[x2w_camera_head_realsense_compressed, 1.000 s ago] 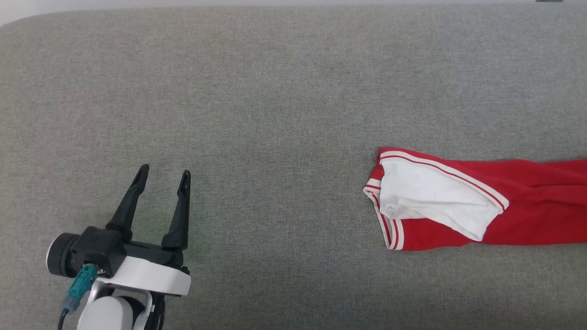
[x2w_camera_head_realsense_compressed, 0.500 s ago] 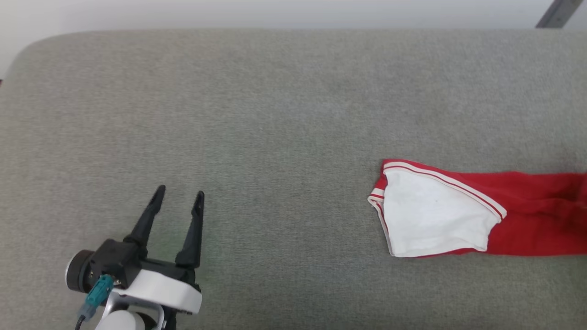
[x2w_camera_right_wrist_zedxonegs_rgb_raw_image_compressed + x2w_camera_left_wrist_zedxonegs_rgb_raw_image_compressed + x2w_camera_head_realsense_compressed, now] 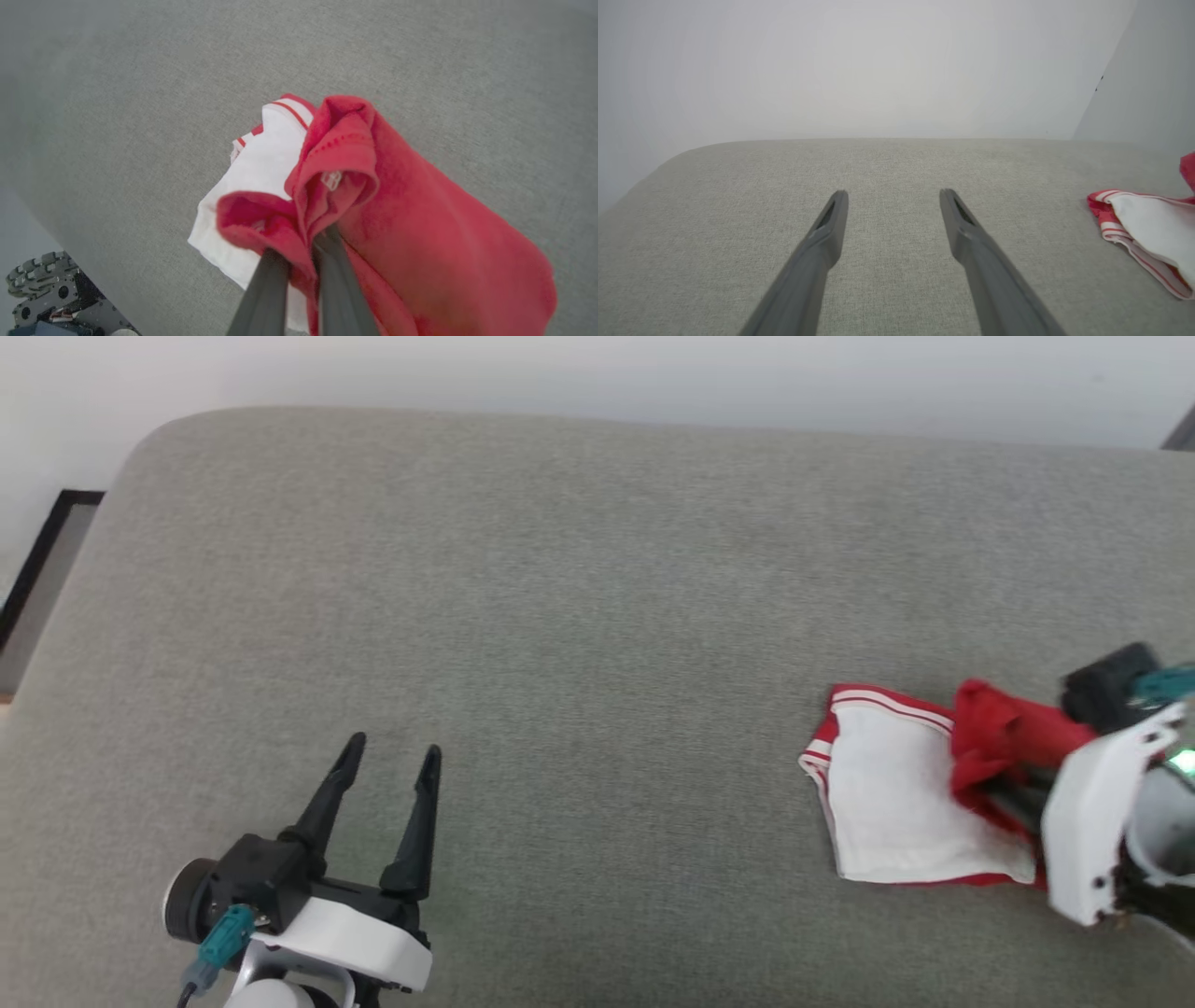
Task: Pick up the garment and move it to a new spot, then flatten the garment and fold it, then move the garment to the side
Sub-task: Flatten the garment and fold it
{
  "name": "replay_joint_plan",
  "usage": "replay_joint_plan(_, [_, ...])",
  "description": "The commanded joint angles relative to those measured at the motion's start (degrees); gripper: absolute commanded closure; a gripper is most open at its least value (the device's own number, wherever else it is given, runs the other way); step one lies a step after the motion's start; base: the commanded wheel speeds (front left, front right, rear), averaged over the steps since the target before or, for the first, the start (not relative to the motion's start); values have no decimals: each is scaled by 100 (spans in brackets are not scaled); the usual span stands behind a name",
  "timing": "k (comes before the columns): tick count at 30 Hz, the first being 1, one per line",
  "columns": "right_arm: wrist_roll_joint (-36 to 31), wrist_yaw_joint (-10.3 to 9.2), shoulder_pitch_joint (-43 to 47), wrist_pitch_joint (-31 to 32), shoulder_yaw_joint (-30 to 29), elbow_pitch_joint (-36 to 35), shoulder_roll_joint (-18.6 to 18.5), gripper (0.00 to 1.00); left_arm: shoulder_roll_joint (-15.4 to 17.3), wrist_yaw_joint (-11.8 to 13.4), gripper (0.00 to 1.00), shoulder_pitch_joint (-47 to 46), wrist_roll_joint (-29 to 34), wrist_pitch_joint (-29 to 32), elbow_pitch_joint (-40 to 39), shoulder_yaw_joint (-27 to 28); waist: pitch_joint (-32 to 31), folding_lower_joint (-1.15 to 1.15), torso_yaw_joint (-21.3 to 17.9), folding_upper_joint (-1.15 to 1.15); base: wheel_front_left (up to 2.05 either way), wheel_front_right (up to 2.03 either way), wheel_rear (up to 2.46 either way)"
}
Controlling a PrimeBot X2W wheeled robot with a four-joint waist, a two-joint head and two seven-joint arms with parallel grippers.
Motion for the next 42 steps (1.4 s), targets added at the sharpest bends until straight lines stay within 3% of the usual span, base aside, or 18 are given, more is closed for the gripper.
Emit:
replay_joint_plan(1, [-91, -1, -82, 58, 164, -69, 39, 100, 13, -7, 0, -7, -46, -27, -13, -28, 35, 0, 104, 0, 0, 0, 0])
replay_joint_plan(18, [-124, -1, -825, -194, 1203, 939, 421, 100, 2, -7, 0, -254, -209, -27, -71, -93, 361, 0, 339, 0, 0, 0, 0])
replay_joint_plan(19, [-117, -1, -860, -253, 1259, 951, 428, 84, 11, -7, 0, -257, -212, -27, -57, -82, 349, 0, 327, 0, 0, 0, 0])
replay_joint_plan(20, [-104, -1, -884, -317, 1291, 962, 431, 57, 23, -7, 0, -244, -219, -27, -50, -68, 330, 0, 306, 0, 0, 0, 0])
replay_joint_plan(21, [-96, -1, -912, -378, 1327, 974, 425, 3, 33, -7, 0, -221, -230, -27, -37, -51, 303, 0, 281, 0, 0, 0, 0])
replay_joint_plan(22, [-67, -1, -931, -433, 1360, 972, 415, 0, 37, -7, 0, -185, -244, -27, -23, -33, 268, 0, 252, 0, 0, 0, 0])
replay_joint_plan(34, [230, -1, -853, -1096, 1320, 702, 127, 0, 105, -7, 0, 118, -449, -27, 121, 94, -199, 0, -241, 0, 0, 0, 0])
replay_joint_plan(42, [45, -1, -618, -2813, 1097, 1634, 224, 0, 134, -7, 0, 193, -806, -27, 532, 34, -370, 0, -543, 0, 0, 0, 0])
